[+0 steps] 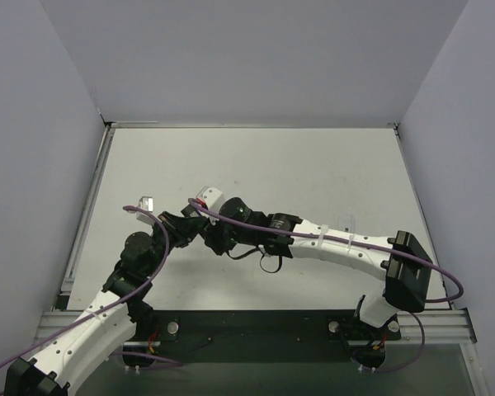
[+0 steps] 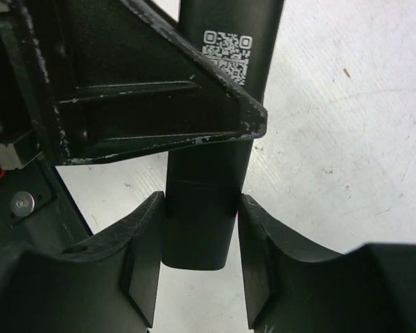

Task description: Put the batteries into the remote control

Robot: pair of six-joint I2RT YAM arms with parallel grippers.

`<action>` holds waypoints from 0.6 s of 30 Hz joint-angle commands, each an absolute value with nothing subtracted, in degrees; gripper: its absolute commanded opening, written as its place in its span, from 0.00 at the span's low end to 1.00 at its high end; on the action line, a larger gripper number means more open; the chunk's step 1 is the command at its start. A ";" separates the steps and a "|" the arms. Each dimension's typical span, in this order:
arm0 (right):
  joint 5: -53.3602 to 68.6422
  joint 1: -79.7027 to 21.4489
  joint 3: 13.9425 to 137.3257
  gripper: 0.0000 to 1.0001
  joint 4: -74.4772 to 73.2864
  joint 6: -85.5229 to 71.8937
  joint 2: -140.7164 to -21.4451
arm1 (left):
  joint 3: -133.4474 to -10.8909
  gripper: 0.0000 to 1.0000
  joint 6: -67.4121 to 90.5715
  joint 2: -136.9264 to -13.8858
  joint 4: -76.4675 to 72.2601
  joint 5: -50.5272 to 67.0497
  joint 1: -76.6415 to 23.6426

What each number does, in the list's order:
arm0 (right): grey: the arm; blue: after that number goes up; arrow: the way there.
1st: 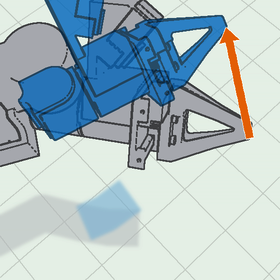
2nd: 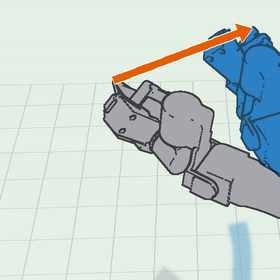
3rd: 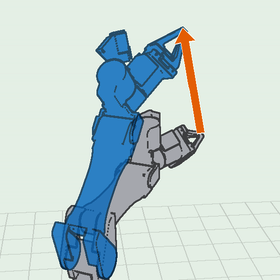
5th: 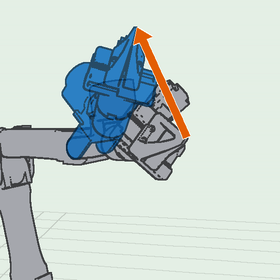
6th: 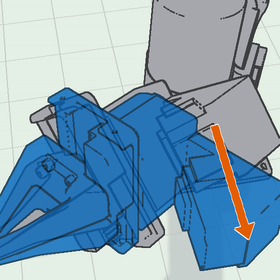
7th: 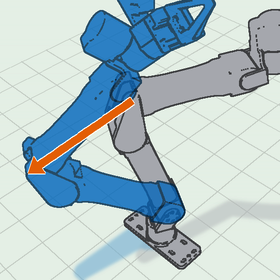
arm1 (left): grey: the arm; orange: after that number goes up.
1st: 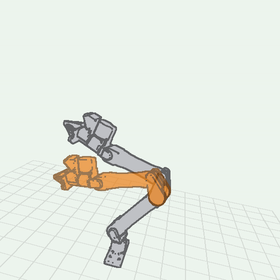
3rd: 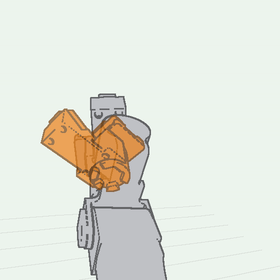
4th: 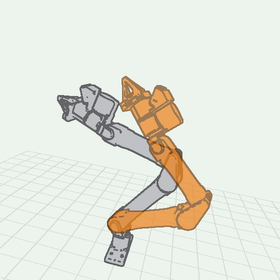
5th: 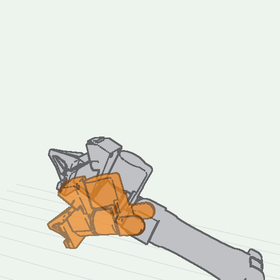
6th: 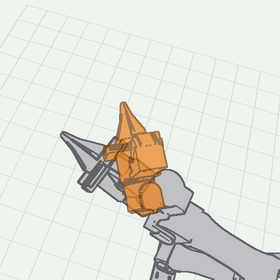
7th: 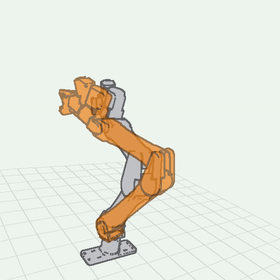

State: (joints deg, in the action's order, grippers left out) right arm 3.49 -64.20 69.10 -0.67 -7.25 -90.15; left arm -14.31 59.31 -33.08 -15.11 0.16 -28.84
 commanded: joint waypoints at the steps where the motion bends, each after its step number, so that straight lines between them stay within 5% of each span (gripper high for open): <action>1: 1.93 -64.95 70.75 0.28 -3.08 -6.59 -90.62 | -18.10 0.00 58.80 -32.70 -16.35 -1.49 -29.00; 18: 3.43 -66.18 60.56 0.20 -6.33 -8.00 -87.63 | -16.62 0.00 57.13 -32.96 -20.47 -8.43 -27.69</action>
State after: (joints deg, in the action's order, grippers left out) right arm 3.01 -65.10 64.40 4.16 -8.36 -89.54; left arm -15.35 57.71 -33.61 -10.90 -1.32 -29.21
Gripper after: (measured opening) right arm 0.370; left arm 0.259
